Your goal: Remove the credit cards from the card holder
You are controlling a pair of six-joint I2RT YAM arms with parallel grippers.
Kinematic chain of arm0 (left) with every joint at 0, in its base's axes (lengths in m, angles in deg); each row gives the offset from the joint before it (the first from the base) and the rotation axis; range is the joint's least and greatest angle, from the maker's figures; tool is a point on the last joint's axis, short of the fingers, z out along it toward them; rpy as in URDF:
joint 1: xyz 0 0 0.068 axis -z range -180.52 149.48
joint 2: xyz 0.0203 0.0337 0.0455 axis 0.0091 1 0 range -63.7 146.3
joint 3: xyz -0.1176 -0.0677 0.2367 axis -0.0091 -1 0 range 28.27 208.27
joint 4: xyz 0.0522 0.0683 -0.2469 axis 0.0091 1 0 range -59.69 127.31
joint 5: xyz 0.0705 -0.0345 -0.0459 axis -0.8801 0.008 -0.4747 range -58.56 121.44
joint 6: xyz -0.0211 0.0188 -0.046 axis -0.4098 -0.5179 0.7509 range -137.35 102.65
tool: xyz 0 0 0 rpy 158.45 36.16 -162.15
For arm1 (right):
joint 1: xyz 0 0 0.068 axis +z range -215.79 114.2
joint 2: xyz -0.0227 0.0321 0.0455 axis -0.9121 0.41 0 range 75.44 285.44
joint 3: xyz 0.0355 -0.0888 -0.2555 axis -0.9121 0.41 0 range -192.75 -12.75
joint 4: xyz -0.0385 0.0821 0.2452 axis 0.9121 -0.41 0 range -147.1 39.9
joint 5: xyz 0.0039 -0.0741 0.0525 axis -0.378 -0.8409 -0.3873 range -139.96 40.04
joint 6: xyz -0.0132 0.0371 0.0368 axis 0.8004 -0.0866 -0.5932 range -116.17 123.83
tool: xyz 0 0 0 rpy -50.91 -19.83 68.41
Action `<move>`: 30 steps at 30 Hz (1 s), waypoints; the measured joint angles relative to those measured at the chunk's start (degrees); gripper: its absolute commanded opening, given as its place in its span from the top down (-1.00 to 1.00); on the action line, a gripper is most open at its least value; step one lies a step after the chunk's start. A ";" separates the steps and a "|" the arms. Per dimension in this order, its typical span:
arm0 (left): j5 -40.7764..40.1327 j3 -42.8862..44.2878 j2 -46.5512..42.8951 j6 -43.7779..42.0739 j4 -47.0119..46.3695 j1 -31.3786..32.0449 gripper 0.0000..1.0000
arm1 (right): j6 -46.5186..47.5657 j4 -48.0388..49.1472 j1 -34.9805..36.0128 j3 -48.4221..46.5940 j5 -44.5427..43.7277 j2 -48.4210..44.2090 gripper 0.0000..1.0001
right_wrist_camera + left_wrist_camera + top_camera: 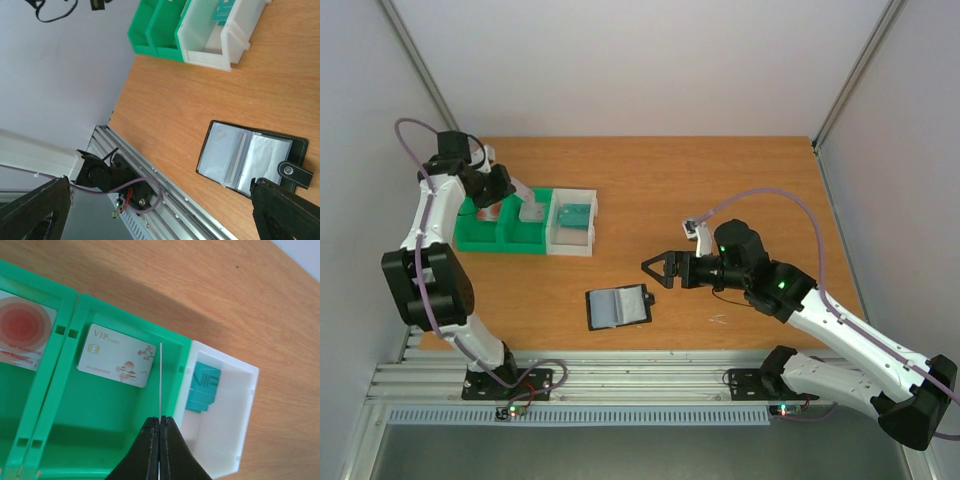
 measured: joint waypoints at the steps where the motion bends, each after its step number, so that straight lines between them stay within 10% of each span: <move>1: -0.28 0.39 0.92 -0.20 0.11 0.00 0.99 | 0.04 0.00 0.00 -0.26 -0.20 0.07 -0.97; 30: 1.38 1.49 13.68 0.50 -4.31 0.09 0.89 | 0.46 -2.60 -1.18 -1.53 -3.17 1.01 -0.97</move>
